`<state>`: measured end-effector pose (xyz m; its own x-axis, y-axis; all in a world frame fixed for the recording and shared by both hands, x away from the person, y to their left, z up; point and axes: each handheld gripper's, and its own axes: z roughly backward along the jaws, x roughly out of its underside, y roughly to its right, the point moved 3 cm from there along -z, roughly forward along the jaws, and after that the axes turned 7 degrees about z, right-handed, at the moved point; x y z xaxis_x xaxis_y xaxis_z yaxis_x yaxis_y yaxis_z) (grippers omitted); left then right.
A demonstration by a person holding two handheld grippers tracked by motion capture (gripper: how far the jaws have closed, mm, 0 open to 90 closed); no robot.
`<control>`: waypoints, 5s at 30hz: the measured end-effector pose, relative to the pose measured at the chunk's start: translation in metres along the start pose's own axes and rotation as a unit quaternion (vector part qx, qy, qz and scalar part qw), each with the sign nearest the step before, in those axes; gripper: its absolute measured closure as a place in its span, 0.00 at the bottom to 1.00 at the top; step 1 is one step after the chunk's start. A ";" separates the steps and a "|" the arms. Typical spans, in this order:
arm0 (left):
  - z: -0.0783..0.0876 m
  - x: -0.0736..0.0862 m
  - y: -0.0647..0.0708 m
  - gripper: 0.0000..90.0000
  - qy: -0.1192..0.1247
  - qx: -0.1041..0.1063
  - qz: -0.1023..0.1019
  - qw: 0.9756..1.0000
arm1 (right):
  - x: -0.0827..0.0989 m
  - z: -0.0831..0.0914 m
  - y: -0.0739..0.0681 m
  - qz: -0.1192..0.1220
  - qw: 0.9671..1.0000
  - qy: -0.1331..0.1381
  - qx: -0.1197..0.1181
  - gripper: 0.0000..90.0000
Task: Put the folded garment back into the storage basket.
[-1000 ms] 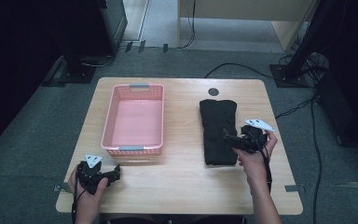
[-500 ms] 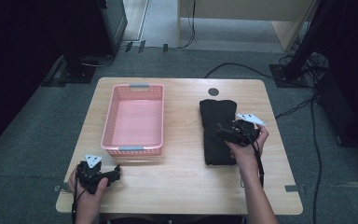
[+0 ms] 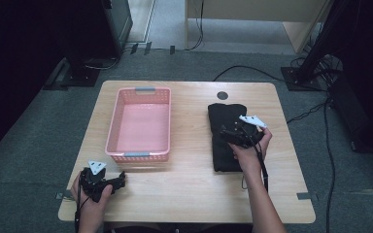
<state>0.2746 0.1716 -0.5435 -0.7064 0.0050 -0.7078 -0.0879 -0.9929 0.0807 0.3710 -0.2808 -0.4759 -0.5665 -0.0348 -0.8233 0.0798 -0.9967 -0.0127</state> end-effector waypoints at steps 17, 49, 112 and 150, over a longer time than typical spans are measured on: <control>0.000 0.000 0.000 0.00 0.000 0.000 0.000 1.000 | -0.004 -0.021 -0.001 -0.030 0.999 0.005 0.012 0.00; 0.000 0.000 0.000 0.00 0.000 0.000 0.000 1.000 | 0.019 -0.070 -0.017 0.011 0.996 -0.052 0.070 0.00; -0.001 -0.001 0.002 0.00 -0.001 0.002 -0.002 1.000 | 0.035 -0.062 -0.005 0.040 0.994 -0.041 0.097 0.62; -0.002 -0.002 0.003 0.00 0.001 0.000 0.000 1.000 | 0.005 -0.036 -0.063 0.020 0.999 0.024 0.018 0.73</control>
<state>0.2768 0.1681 -0.5436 -0.7054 0.0056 -0.7088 -0.0882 -0.9929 0.0800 0.3927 -0.2159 -0.4994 -0.5242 -0.0715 -0.8486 0.0706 -0.9967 0.0404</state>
